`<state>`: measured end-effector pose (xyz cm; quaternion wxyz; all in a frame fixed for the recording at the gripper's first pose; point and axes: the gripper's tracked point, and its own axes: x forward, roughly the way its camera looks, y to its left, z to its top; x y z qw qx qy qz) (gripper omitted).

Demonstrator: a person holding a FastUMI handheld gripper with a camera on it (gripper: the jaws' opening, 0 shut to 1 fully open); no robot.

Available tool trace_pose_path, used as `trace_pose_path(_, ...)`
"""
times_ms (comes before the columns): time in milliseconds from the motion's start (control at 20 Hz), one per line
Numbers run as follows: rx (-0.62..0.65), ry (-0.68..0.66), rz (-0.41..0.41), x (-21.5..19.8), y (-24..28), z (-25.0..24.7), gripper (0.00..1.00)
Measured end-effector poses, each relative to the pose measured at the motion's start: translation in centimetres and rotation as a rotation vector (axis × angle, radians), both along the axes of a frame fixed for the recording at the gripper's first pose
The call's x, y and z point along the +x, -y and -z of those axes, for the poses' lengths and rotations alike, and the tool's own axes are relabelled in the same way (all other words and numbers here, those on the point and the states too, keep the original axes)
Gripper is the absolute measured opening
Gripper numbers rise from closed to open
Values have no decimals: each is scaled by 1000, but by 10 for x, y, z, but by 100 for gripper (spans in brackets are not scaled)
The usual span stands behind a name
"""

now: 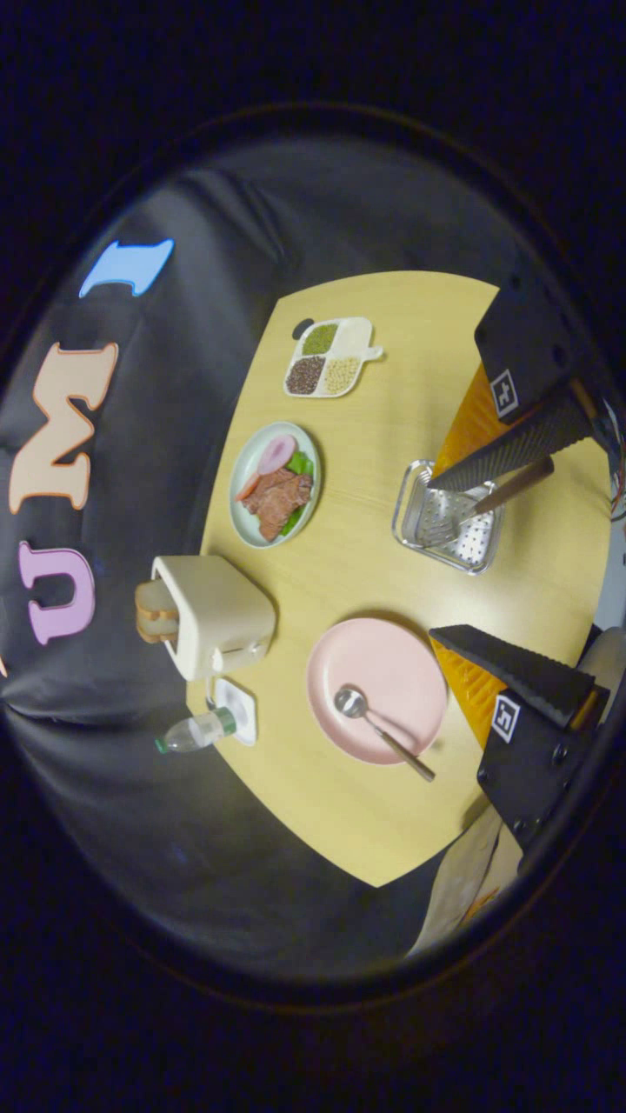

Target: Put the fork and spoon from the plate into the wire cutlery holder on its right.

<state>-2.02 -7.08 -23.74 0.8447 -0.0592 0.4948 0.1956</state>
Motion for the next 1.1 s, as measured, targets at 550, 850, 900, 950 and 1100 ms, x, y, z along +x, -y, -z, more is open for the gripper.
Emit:
trace_pose_path(550, 22, 201, 75, -15, -78, 14, 99)
trace_pose_path(850, 42, 211, 57, -28, -136, 39, 99)
trace_pose_path(900, 46, 207, 57, -31, -144, 42, 99)
trace_pose_path(950, 48, 201, 57, -35, -151, 48, 99)
trace_pose_path(1100, 51, 173, 63, -41, -170, 66, 99)
